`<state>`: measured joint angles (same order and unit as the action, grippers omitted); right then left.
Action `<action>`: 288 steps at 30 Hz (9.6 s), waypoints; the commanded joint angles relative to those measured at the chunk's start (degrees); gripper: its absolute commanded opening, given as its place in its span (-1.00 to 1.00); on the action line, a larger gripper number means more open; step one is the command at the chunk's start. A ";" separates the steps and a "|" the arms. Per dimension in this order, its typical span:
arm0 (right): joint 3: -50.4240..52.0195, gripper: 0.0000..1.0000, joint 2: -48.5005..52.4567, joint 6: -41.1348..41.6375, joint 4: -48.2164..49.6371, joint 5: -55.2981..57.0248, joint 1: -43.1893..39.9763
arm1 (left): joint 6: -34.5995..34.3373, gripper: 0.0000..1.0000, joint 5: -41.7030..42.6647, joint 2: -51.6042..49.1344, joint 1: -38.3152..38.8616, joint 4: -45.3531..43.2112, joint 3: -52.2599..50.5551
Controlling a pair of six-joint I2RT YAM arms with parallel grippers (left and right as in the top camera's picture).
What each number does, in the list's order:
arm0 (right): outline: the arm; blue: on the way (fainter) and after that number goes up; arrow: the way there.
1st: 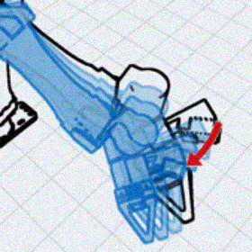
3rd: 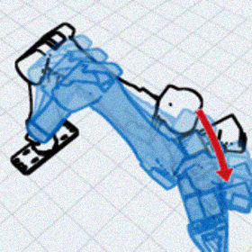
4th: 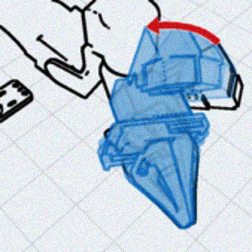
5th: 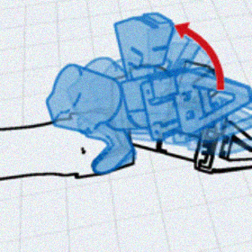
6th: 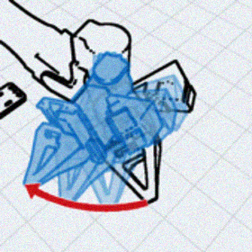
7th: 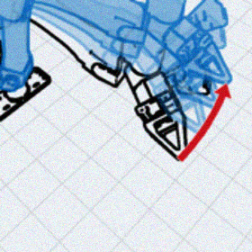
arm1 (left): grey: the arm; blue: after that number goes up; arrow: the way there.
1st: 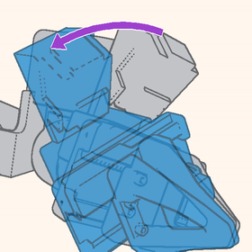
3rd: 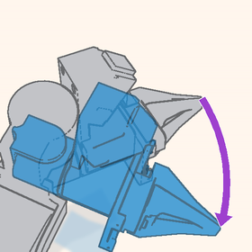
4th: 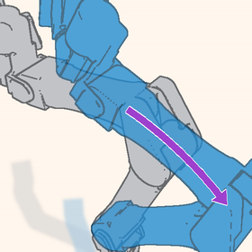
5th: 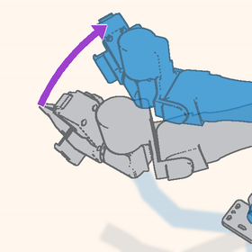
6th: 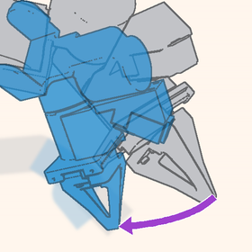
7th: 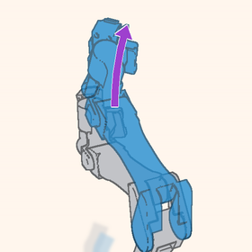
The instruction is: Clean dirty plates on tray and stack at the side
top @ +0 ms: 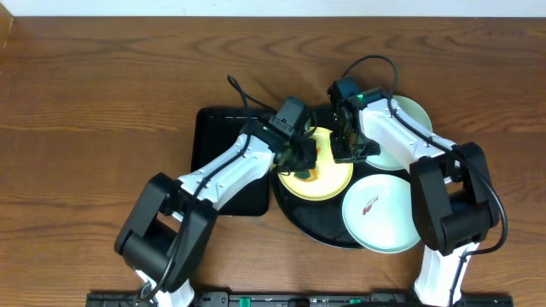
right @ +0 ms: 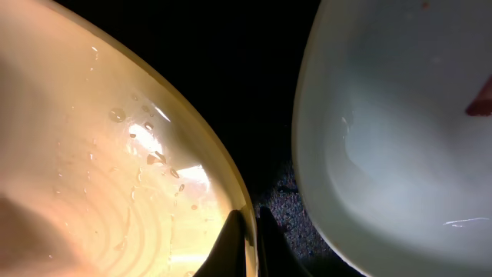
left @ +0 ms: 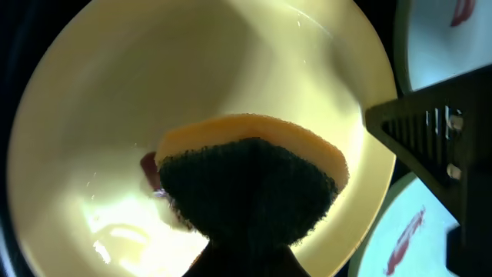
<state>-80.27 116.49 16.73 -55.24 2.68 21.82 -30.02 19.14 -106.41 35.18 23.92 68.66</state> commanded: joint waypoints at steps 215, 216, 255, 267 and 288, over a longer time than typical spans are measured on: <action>-0.20 -0.88 0.00 -0.94 -0.44 3.06 -0.04 | 25.09 -0.85 -20.13 -5.09 0.50 -15.61 -5.18; -0.20 -0.88 0.00 -0.96 -0.44 3.06 -0.04 | 25.09 -0.85 -20.87 -5.09 0.50 -16.70 -5.62; -0.20 -0.96 0.00 -0.96 -0.28 3.06 0.02 | 19.02 -0.83 -29.20 6.91 -2.64 -32.54 -5.77; -0.20 -0.95 0.00 -0.96 -0.26 3.06 0.02 | 19.30 -0.85 -9.29 4.20 -2.60 -23.82 -6.03; -0.20 -0.92 0.00 -0.94 0.20 3.06 0.02 | 42.25 -0.85 1.20 -7.78 -3.39 -32.02 -6.32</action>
<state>-80.42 116.49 16.29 -55.33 3.88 21.80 8.14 19.42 -112.36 32.47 -7.09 62.35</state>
